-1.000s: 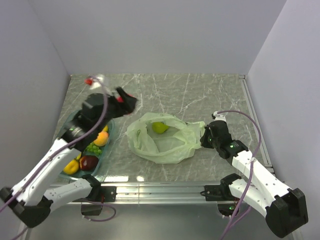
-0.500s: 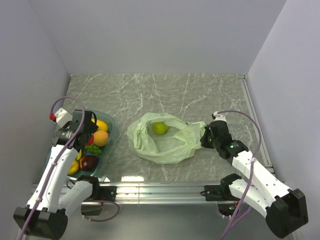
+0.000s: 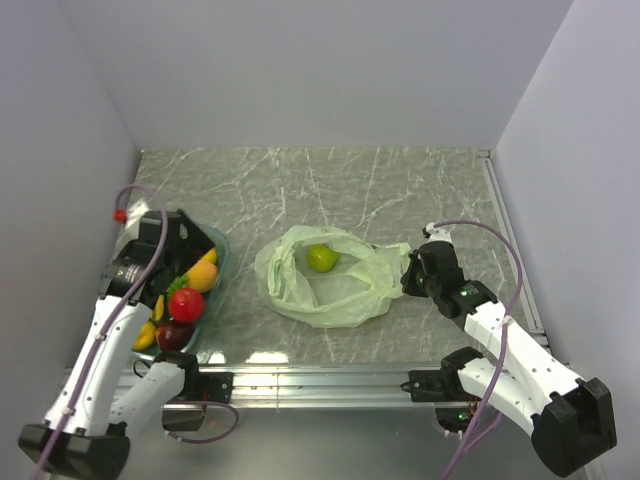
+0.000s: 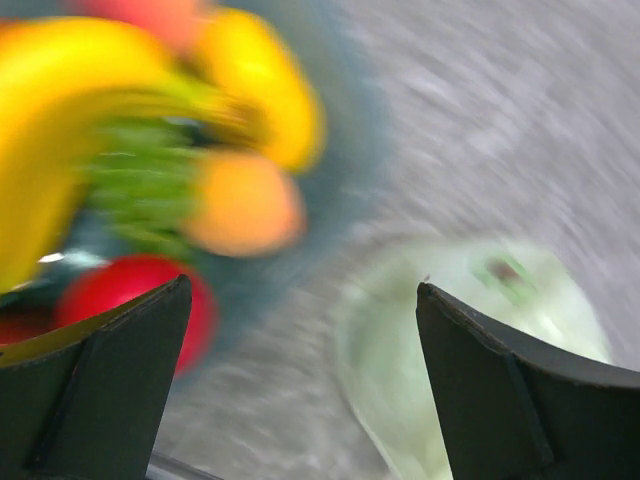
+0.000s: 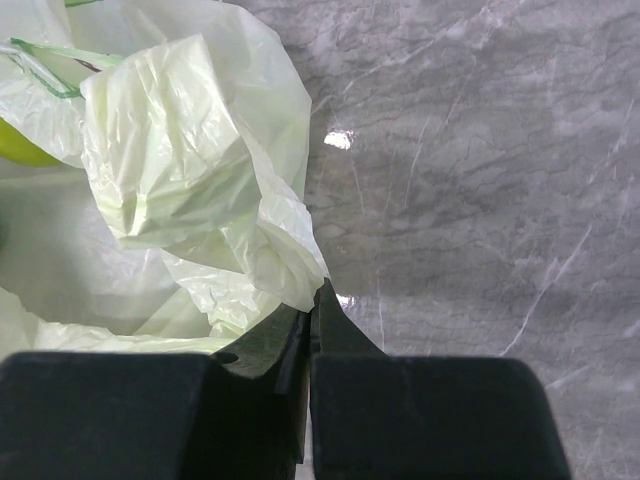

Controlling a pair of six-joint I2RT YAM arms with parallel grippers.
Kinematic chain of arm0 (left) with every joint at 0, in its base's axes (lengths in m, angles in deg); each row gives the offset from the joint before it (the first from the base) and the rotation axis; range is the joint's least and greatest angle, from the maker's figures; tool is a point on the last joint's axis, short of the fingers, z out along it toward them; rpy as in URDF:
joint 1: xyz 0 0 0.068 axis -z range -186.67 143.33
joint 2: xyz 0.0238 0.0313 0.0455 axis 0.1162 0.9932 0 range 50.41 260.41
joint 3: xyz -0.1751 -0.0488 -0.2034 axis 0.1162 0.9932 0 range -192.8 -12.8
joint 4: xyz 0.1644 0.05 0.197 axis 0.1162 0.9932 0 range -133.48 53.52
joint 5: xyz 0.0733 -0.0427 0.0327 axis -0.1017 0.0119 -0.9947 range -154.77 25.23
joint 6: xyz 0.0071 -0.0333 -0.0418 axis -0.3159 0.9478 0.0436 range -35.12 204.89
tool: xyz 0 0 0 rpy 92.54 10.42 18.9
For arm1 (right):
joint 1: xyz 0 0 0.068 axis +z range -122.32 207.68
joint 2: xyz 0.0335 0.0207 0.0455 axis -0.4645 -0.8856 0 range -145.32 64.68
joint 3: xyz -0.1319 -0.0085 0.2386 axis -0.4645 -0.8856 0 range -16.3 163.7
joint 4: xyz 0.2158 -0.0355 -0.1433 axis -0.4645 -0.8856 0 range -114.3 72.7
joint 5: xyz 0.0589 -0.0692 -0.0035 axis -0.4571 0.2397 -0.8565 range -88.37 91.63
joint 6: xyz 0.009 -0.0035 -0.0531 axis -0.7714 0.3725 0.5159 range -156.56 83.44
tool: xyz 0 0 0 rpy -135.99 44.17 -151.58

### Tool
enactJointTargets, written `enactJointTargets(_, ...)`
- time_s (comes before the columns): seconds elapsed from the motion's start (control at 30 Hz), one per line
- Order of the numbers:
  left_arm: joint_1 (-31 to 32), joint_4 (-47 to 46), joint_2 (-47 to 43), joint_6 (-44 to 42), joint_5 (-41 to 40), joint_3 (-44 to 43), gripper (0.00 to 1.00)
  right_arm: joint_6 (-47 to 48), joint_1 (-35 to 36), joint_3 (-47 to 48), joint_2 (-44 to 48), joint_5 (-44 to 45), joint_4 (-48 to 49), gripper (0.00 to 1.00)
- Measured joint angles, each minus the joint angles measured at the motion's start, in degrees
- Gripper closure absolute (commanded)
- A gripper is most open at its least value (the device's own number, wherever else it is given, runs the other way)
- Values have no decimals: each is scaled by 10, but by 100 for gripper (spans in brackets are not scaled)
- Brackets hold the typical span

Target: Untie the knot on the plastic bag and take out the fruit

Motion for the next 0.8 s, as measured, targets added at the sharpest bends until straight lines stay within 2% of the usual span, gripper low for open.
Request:
enactJointTargets(0.13,148,-56,39,-7,74,-35,1,2,0,2,-2,0,0,100)
enactJointTargets(0.27,328,-88,149,0,85,-134,1,2,0,5,-4,0,0,100)
enactJointTargets(0.37,420,-114,237,1,78,-206,5,2,0,5,-4,0,0,100)
enactJointTargets(0.53,485,-135,370,-46,80,-295,2,1,0,5,-4,-1,0,100)
enactJointTargets(0.67,489,-119,485,-130,69,-355,1,1,0,5,-2,-2,0,100)
enactJointTargets(0.8,486,-106,568,-221,40,-363,1,1,0,5,2,-3,0,100)
